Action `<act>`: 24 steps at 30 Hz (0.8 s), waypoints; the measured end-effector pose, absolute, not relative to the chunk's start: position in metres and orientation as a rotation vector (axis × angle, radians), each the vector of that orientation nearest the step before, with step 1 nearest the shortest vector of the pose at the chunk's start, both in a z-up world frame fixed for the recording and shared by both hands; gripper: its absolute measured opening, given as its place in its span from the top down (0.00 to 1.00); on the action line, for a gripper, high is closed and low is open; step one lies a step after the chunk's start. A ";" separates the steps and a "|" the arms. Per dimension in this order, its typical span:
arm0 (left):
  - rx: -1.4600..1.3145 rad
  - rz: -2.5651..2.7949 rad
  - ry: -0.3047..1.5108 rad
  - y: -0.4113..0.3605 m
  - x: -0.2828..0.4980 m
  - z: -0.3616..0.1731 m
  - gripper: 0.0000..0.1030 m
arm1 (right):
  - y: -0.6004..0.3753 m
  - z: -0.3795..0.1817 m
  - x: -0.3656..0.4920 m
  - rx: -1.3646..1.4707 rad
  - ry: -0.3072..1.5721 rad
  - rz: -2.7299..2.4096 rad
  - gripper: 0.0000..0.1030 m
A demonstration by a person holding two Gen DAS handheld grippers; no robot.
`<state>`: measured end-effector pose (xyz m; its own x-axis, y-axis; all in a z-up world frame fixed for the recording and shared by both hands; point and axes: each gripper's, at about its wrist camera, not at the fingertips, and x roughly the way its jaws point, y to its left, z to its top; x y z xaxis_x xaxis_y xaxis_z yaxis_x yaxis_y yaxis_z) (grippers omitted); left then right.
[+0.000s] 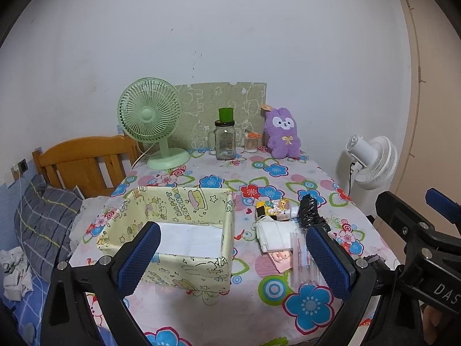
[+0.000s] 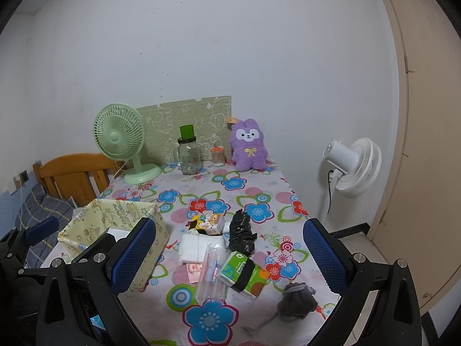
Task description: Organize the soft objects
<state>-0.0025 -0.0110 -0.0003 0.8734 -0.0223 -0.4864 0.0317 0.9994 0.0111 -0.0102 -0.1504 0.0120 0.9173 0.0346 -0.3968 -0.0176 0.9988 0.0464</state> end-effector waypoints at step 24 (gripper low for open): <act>0.021 -0.025 0.504 -0.008 -0.003 -0.001 0.03 | -0.145 0.012 -0.009 0.025 0.398 0.019 0.00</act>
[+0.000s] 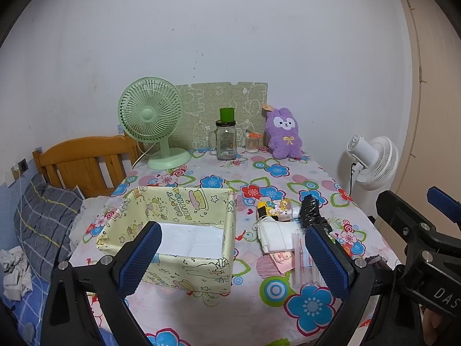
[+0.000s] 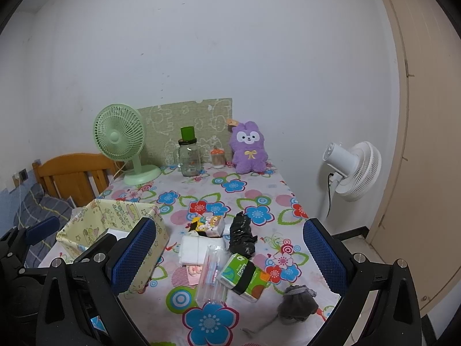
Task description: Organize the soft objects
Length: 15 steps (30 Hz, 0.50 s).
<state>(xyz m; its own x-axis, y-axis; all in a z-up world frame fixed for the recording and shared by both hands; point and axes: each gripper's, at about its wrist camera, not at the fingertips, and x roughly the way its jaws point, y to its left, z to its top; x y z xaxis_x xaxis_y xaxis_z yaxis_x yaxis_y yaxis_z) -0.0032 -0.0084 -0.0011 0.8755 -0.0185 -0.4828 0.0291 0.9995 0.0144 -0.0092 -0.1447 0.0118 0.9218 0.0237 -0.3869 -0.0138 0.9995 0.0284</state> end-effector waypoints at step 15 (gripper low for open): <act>0.035 -0.062 0.517 -0.028 0.011 -0.013 0.07 | -0.152 0.004 0.001 0.017 0.404 0.015 0.01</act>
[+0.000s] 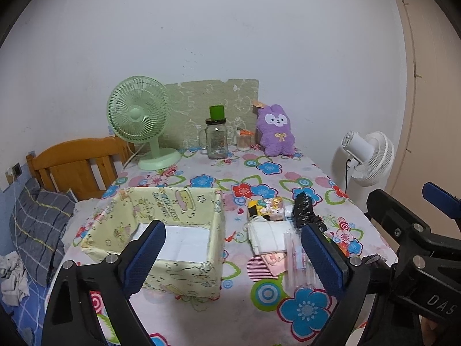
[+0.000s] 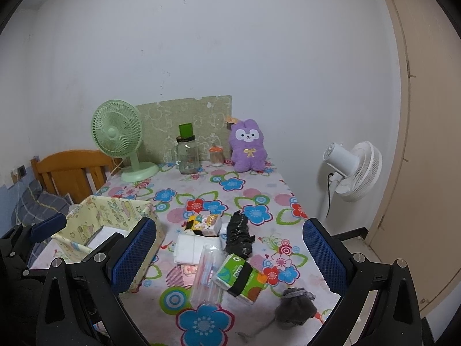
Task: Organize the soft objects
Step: 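Move the left tool to the clear plastic tube bundle while the right tool approaches the grey knit pouch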
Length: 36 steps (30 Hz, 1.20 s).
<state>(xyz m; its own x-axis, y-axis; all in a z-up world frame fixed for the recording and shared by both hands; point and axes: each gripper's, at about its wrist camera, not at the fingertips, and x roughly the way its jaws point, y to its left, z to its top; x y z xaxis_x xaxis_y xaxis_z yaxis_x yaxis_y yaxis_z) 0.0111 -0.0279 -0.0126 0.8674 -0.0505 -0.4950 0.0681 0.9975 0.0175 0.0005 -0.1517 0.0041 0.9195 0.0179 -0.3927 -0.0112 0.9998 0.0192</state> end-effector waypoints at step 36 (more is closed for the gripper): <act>0.134 -0.224 0.781 -0.111 0.073 -0.110 0.16 | -0.226 -0.097 0.044 0.078 0.597 -0.127 0.14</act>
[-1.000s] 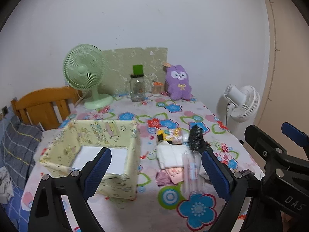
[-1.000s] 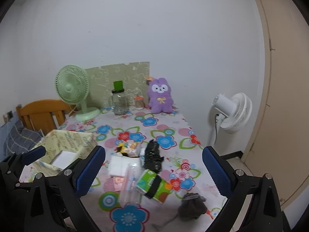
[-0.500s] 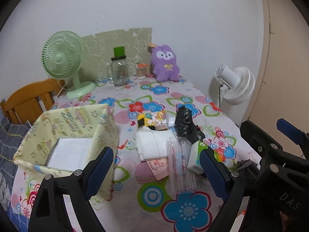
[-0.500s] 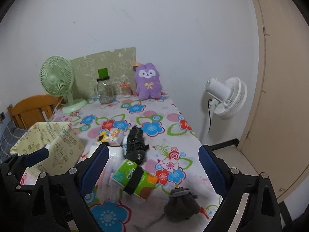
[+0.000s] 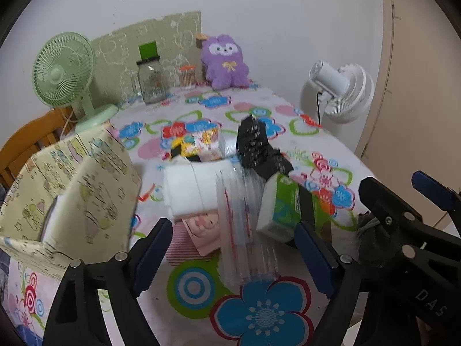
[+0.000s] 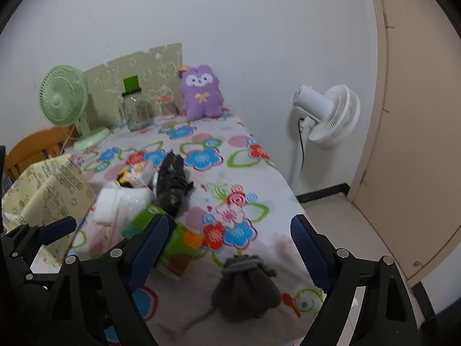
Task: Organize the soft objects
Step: 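Move the left tool to the clear plastic tube bundle while the right tool approaches the grey knit pouch, then close the left tool on the plastic tubes while the right tool grips the grey pouch, lifting both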
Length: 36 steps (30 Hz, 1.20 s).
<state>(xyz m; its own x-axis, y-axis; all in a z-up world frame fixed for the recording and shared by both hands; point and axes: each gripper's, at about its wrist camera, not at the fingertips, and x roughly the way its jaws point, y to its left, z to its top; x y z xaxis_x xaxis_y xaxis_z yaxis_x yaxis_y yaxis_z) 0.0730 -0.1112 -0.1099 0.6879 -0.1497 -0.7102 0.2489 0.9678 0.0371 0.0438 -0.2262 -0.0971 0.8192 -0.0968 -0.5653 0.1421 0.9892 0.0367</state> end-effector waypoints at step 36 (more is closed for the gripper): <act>0.189 -0.233 0.859 -0.118 0.083 -0.127 0.71 | -0.226 -0.125 0.061 0.141 0.709 -0.095 0.56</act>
<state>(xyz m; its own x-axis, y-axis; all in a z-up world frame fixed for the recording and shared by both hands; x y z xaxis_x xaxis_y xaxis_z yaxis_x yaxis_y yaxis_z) 0.0827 -0.1182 -0.1270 0.6307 -0.1263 -0.7656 0.2776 0.9581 0.0706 0.0613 -0.2263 -0.1252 0.7550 -0.0389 -0.6546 0.1344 0.9862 0.0964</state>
